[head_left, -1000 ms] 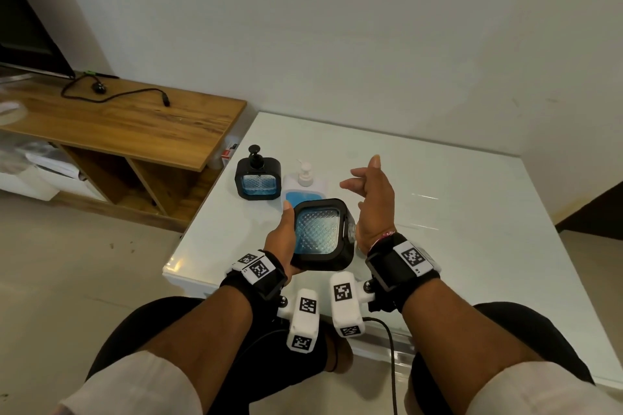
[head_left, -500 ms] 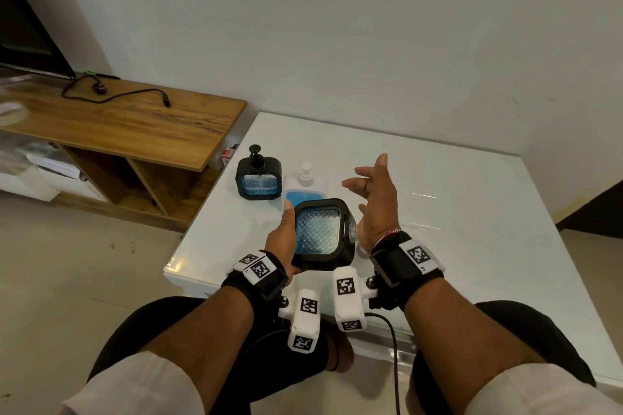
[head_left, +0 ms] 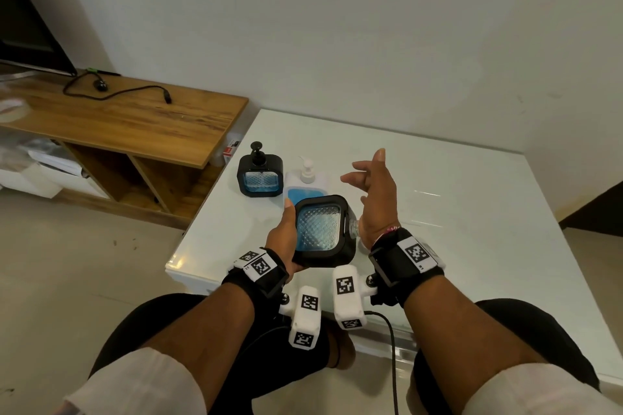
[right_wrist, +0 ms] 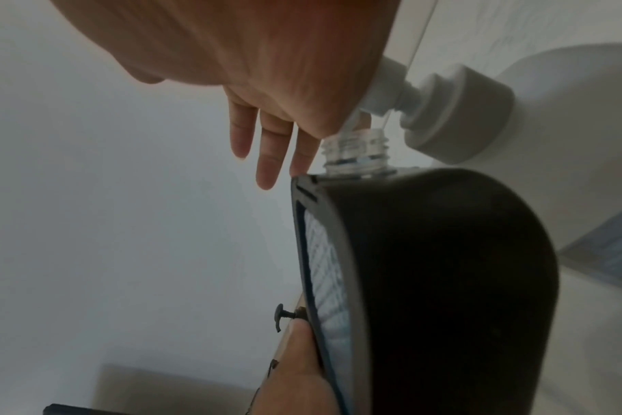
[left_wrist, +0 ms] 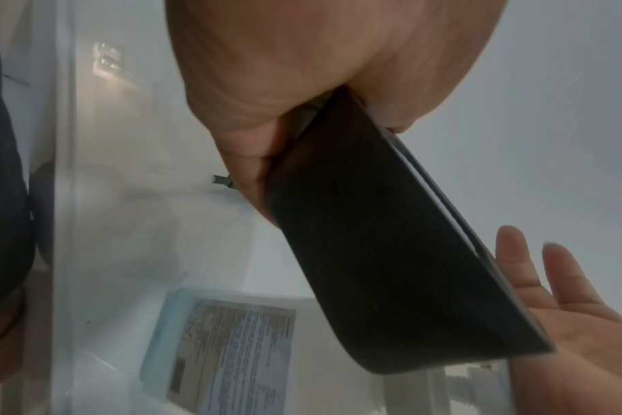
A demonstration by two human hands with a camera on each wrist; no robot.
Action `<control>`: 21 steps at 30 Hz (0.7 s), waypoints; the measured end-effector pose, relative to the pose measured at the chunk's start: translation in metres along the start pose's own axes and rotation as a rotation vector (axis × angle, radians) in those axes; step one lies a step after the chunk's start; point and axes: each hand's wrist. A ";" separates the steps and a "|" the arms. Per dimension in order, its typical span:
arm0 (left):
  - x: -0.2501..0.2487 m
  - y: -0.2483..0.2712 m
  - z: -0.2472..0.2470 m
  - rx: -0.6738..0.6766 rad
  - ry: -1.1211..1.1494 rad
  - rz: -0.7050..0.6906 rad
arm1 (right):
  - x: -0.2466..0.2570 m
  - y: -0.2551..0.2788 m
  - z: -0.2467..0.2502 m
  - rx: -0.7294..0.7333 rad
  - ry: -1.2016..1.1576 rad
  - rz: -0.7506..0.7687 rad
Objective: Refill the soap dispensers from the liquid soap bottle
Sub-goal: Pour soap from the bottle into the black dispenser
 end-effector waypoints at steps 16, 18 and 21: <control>-0.001 -0.005 0.002 -0.033 -0.025 0.002 | 0.006 0.001 0.000 -0.009 -0.032 -0.057; -0.001 -0.006 0.001 -0.026 -0.017 0.008 | 0.003 0.001 -0.002 -0.009 0.010 -0.007; 0.001 -0.008 0.002 -0.008 -0.003 0.012 | -0.004 0.006 -0.002 0.005 0.089 0.056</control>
Point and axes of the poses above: each hand's wrist, its own y-axis away from the middle knuckle, its own z-axis out of the back of the hand, x = y × z, and after that the axes turned 3 degrees about -z, right-handed
